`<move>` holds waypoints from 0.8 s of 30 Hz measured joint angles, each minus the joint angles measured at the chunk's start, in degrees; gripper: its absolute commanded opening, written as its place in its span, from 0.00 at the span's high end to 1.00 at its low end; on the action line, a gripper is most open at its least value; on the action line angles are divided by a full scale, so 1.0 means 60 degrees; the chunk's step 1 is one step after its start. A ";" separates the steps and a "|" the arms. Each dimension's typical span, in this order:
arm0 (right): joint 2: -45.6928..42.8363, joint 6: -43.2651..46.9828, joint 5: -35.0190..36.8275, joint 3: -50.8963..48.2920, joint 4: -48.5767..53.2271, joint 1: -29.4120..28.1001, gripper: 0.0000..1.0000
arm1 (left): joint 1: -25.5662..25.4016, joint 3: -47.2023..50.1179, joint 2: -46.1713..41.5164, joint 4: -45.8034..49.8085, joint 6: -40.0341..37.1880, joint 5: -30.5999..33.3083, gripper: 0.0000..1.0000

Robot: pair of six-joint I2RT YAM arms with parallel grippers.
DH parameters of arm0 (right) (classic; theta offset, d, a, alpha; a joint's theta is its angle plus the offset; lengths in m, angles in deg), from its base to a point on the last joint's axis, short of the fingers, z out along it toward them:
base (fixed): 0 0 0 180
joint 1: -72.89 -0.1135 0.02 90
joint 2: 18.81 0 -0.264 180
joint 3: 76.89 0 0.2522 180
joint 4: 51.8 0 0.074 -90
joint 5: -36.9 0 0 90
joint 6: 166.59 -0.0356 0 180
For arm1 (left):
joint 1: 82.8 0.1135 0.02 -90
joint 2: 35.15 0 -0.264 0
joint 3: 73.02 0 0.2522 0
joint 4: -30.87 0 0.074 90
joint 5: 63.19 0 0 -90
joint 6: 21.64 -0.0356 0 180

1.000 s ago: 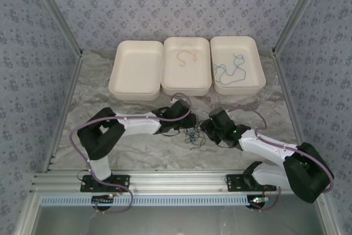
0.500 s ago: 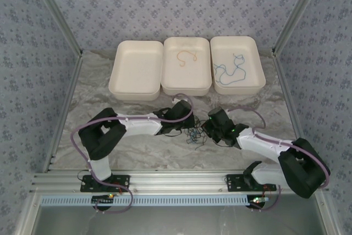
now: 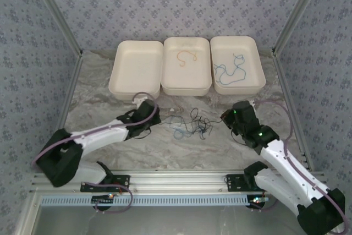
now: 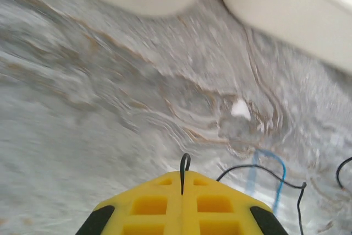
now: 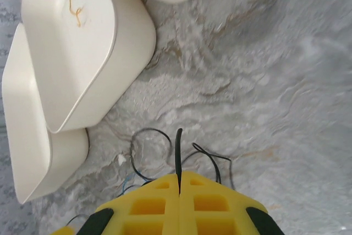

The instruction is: Untangle the cables

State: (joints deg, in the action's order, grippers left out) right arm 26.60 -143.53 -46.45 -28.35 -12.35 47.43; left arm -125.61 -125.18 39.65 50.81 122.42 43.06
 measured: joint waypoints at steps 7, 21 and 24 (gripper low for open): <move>0.0007 0.1104 -0.0076 0.1206 0.1195 0.0820 1.00 | 0.1206 0.0444 -0.1581 0.0940 -0.0255 0.0080 1.00; 0.1049 0.2743 -0.0426 0.4193 0.2106 0.1399 1.00 | 0.2783 0.0211 -0.3453 0.2761 -0.1242 -0.0208 1.00; 0.1009 0.2823 -0.0433 0.4441 0.2277 0.1916 1.00 | 0.3282 -0.0226 -0.3738 0.3344 -0.1428 -0.0004 1.00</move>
State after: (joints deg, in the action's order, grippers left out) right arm 32.65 -126.59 -49.05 -1.70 1.31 58.93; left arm -105.92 -126.53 17.23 70.87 113.86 43.04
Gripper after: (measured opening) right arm 0.058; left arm 0.061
